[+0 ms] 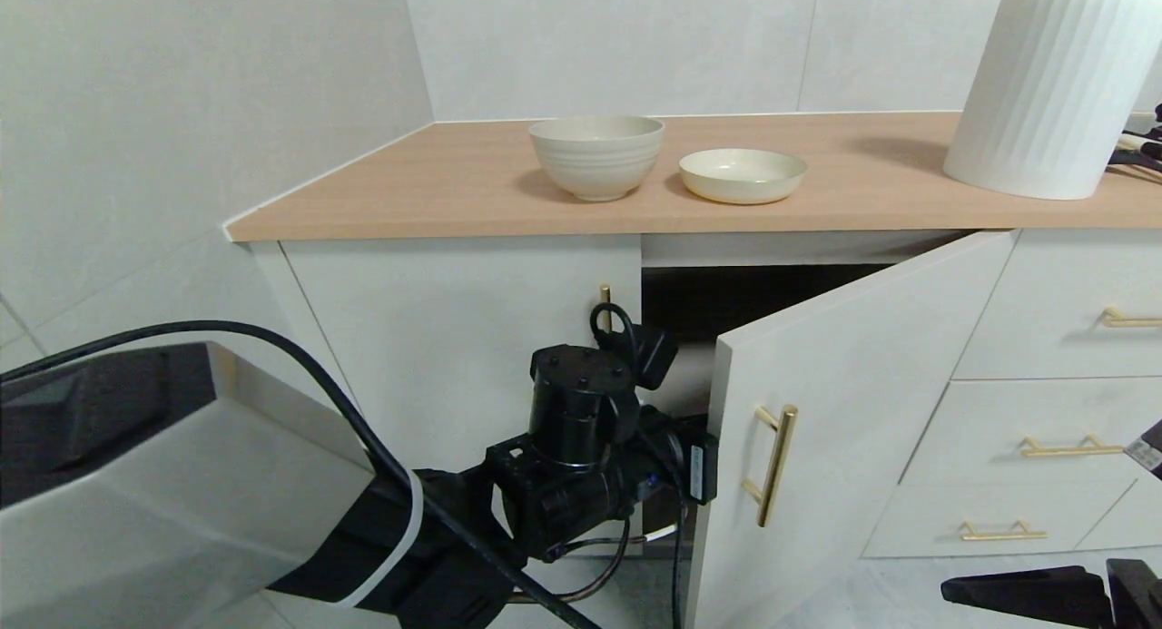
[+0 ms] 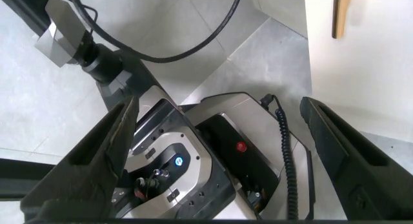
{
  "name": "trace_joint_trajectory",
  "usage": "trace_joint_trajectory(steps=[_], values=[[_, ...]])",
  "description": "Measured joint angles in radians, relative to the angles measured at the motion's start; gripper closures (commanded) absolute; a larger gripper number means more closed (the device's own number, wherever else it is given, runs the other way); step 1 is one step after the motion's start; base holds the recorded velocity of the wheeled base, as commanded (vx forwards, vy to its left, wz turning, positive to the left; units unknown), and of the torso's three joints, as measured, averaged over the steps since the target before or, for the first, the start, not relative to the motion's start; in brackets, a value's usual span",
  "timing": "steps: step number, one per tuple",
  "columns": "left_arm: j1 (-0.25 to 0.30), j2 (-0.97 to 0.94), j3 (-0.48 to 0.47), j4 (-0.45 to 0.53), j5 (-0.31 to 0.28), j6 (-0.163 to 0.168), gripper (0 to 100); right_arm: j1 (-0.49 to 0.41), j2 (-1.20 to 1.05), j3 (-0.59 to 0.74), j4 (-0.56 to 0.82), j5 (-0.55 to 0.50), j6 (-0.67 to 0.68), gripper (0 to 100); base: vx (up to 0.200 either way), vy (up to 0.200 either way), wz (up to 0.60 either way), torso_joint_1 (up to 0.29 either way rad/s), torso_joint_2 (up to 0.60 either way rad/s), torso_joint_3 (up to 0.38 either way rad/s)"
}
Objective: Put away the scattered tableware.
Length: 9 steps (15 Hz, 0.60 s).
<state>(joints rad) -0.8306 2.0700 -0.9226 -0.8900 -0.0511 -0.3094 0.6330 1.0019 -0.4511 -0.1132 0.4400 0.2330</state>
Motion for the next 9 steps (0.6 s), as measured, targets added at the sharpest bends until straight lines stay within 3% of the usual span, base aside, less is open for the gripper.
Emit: trace_joint_trajectory(steps=[3, 8, 9], values=[[-0.014, -0.020, -0.028, 0.075, 0.001, 0.000, 100, 0.000, 0.001, -0.001, 0.000, 0.001, 0.000, 0, 0.000, 0.000, 0.00, 0.000, 0.00, 0.000], [-0.038, -0.042, -0.066, 0.127, 0.003, -0.001, 100, 0.001, 0.001, 0.000, 0.000, 0.004, 0.000, 0, -0.200, 0.000, 0.00, 0.008, 0.00, 0.000], [-0.046, -0.042, -0.082, 0.145, 0.000, 0.000, 100, 0.004, 0.001, 0.000, 0.000, 0.005, 0.000, 0, 0.000, 0.000, 0.00, 0.000, 0.00, 0.000]])
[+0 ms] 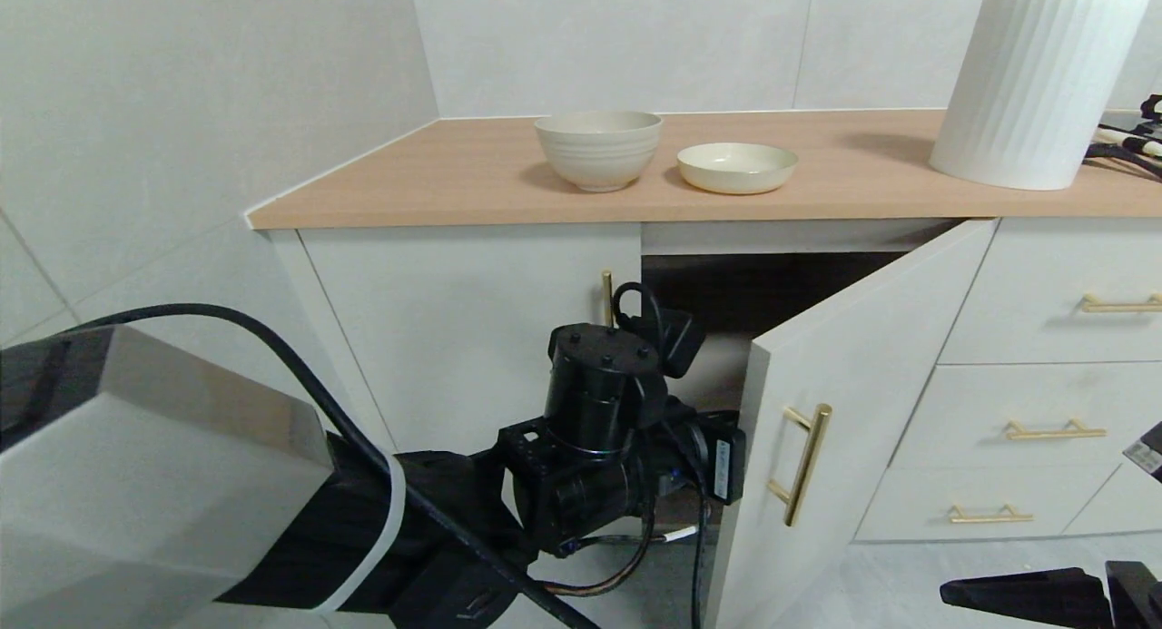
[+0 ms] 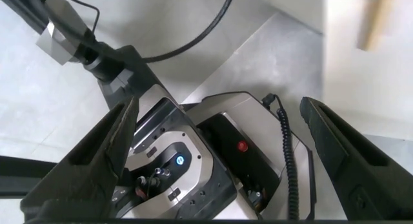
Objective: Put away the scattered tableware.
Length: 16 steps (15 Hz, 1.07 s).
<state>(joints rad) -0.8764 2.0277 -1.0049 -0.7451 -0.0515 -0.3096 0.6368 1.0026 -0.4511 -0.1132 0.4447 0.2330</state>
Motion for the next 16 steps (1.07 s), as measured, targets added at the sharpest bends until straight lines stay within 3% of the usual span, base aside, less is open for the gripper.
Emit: trace_joint_trajectory(steps=[5, 9, 10, 12, 14, 16], values=[[-0.004, 0.041, -0.087, 0.036, 0.017, 0.000, 100, 0.025, -0.010, 0.000, 0.002, -0.002, 0.000, 0, 0.000, 0.000, 0.00, 0.000, 0.00, 0.000], [-0.011, 0.109, -0.186, 0.097, 0.160, 0.006, 100, 0.032, -0.014, 0.000, 0.001, -0.001, 0.000, 0, 0.000, 0.000, 0.00, 0.000, 0.00, 0.000], [-0.023, 0.115, -0.197, 0.097, 0.168, 0.007, 100, 0.033, -0.016, 0.000, 0.001, -0.001, 0.000, 0, 0.000, 0.000, 0.00, 0.000, 0.00, 0.000], [-0.069, 0.114, -0.207, 0.097, 0.167, 0.008, 100, 0.041, -0.026, 0.000, 0.001, 0.000, 0.000, 0, 0.000, 0.000, 0.00, 0.000, 0.00, 0.000], [-0.166, 0.093, -0.204, 0.099, 0.165, 0.008, 100, 0.068, -0.067, 0.005, 0.000, 0.041, 0.000, 0, 0.000, 0.000, 0.00, 0.000, 0.00, 0.000], [-0.272, 0.035, -0.161, 0.093, 0.098, 0.008, 100, 0.089, -0.116, 0.012, 0.001, 0.095, -0.001, 0, 0.000, 0.000, 0.00, 0.000, 0.00, 0.000]])
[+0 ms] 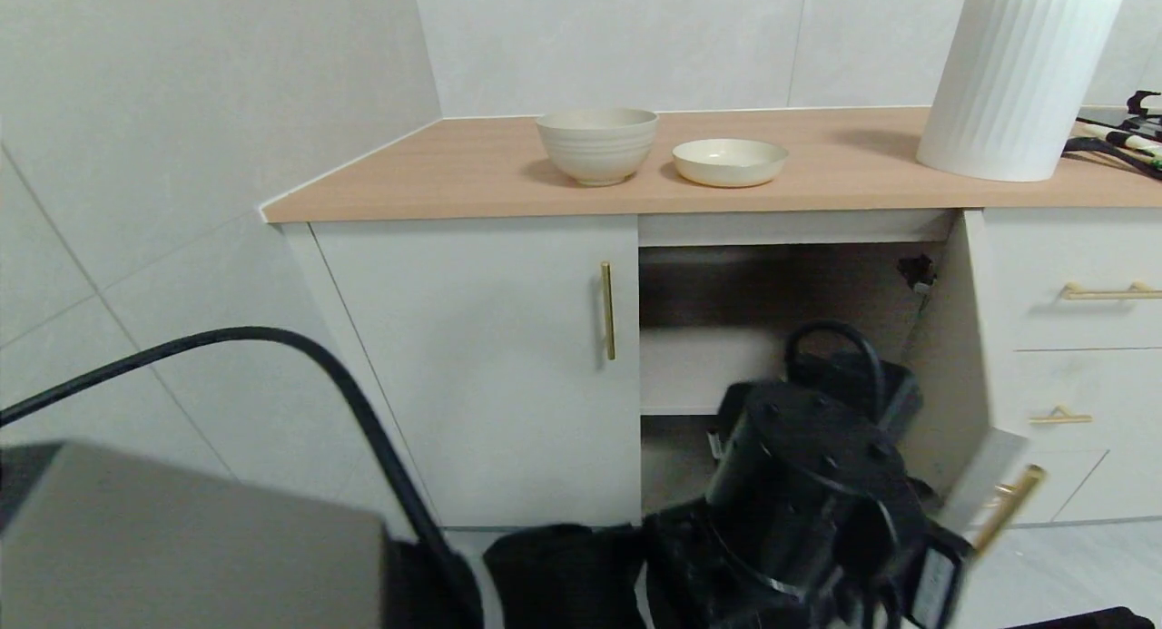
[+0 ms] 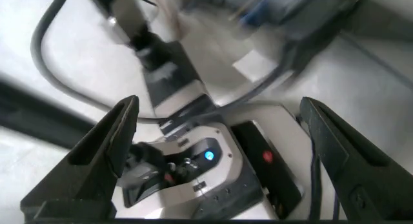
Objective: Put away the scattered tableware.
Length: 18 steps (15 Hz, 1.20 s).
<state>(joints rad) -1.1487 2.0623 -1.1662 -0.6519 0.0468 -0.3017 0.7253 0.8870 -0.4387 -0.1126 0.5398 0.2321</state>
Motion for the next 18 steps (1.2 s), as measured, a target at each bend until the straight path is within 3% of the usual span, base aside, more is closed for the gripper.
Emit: trace_joint_trajectory(steps=[2, 4, 7, 10, 14, 16, 18], values=[[-0.008, -0.069, 0.098, 0.003, -0.114, -0.004, 100, 0.005, -0.027, 0.008, -0.002, 0.006, -0.004, 0, 0.000, 0.000, 0.00, 0.000, 0.00, 0.000], [0.063, -0.106, 0.156, -0.001, -0.157, -0.006, 100, 0.007, -0.029, 0.012, -0.001, 0.004, -0.009, 0, 0.000, 0.000, 0.00, 0.000, 0.00, 0.000], [0.180, -0.123, 0.191, -0.004, -0.098, -0.003, 100, 0.006, -0.006, 0.010, -0.006, -0.037, -0.010, 0, 0.000, 0.000, 0.00, 0.000, 0.00, 0.000], [0.263, -0.179, 0.235, -0.015, -0.089, -0.002, 100, 0.003, 0.047, -0.011, -0.010, -0.140, -0.008, 0, 0.000, 0.000, 0.00, 0.000, 0.00, 0.000], [0.360, -0.328, 0.352, 0.000, -0.088, -0.001, 100, 0.005, 0.114, -0.062, -0.007, -0.163, -0.007, 0, 0.000, 0.000, 0.00, 0.000, 0.00, 0.000], [0.419, -0.413, 0.392, 0.055, -0.089, 0.001, 100, 0.006, 0.162, -0.087, -0.008, -0.170, -0.011, 0, 0.000, 0.000, 0.00, 0.000, 0.00, 0.000], [0.486, -0.509, 0.406, 0.172, -0.093, 0.003, 100, 0.005, 0.237, -0.157, -0.009, -0.202, -0.014, 0, 0.000, 0.000, 0.00, 0.000, 0.00, 0.000]])
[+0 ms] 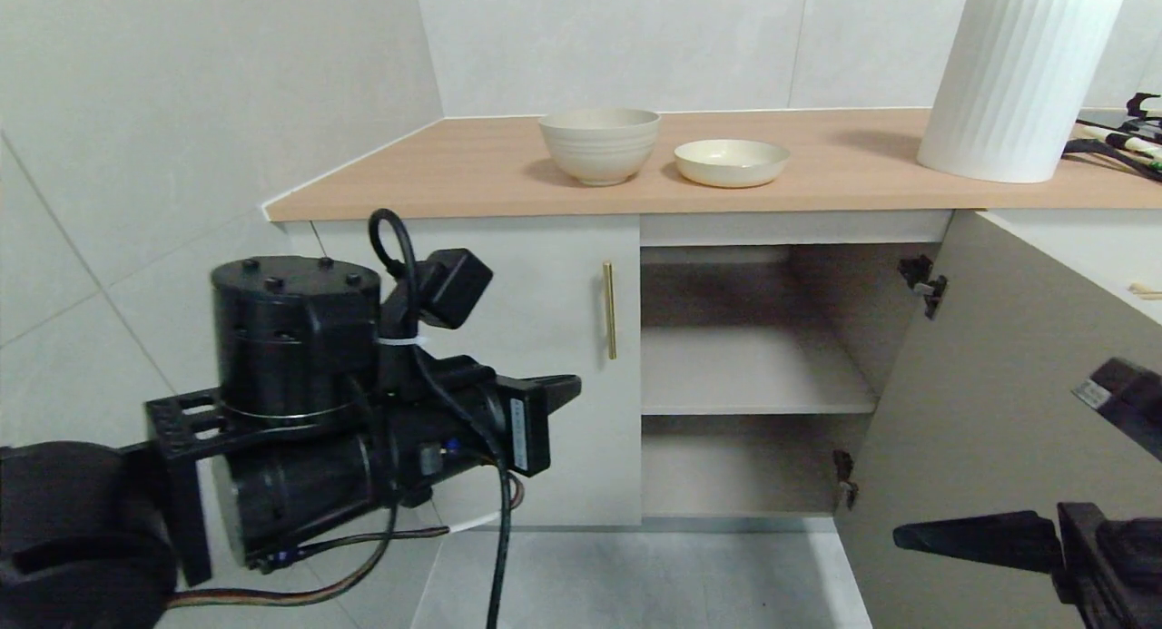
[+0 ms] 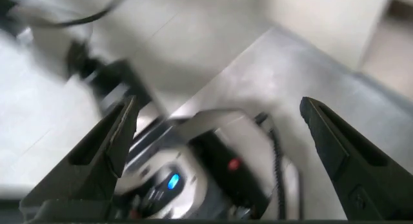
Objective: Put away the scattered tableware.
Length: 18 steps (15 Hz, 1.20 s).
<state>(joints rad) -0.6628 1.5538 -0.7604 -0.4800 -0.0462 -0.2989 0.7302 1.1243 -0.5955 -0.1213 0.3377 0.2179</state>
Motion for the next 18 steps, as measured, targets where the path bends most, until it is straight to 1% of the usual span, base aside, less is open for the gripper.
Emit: trace_joint_trajectory(steps=[1, 2, 3, 5, 6, 8, 12, 14, 18], values=[[0.042, -0.039, -0.001, 0.060, -0.001, 0.000, 100, 0.000, 0.044, -0.048, 0.002, -0.041, -0.005, 0, 0.000, 0.000, 0.00, 0.000, 0.00, 0.000], [0.090, -0.077, -0.007, 0.119, -0.002, 0.001, 100, 0.001, 0.096, -0.109, 0.001, -0.111, -0.017, 0, 0.000, 0.000, 0.00, 0.000, 0.00, 0.000], [0.134, -0.108, -0.014, 0.151, -0.002, 0.000, 0, 0.003, 0.148, -0.163, 0.002, -0.189, -0.030, 0, 0.000, 0.000, 0.00, 0.000, 0.00, 0.000], [0.180, -0.147, -0.021, 0.165, -0.003, 0.000, 0, -0.003, 0.220, -0.257, 0.003, -0.233, -0.041, 0, 0.000, 0.000, 0.00, 0.000, 0.00, 0.000], [0.192, -0.160, -0.022, 0.164, -0.001, -0.001, 0, -0.015, 0.251, -0.300, 0.003, -0.234, -0.043, 0, 0.000, 0.000, 0.00, 0.000, 0.00, 0.000], [0.214, -0.179, -0.021, 0.165, -0.002, -0.001, 0, -0.043, 0.293, -0.336, 0.004, -0.234, -0.042, 0, 0.000, 0.000, 0.00, 0.000, 0.00, 0.000], [0.224, -0.218, -0.035, 0.166, -0.004, -0.003, 0, -0.056, 0.322, -0.312, 0.016, -0.247, -0.043, 0, 0.000, 0.000, 0.00, 0.000, 0.00, 0.000], [0.224, -0.230, -0.035, 0.165, -0.003, -0.004, 0, -0.056, 0.310, -0.329, 0.133, -0.247, -0.042, 0, 0.000, 0.000, 0.00, 0.000, 0.00, 0.000], [0.228, -0.235, -0.041, 0.165, -0.003, -0.005, 0, -0.060, 0.299, -0.357, 0.164, -0.249, -0.040, 0, 0.000, 0.000, 0.00, 0.000, 0.00, 0.000]])
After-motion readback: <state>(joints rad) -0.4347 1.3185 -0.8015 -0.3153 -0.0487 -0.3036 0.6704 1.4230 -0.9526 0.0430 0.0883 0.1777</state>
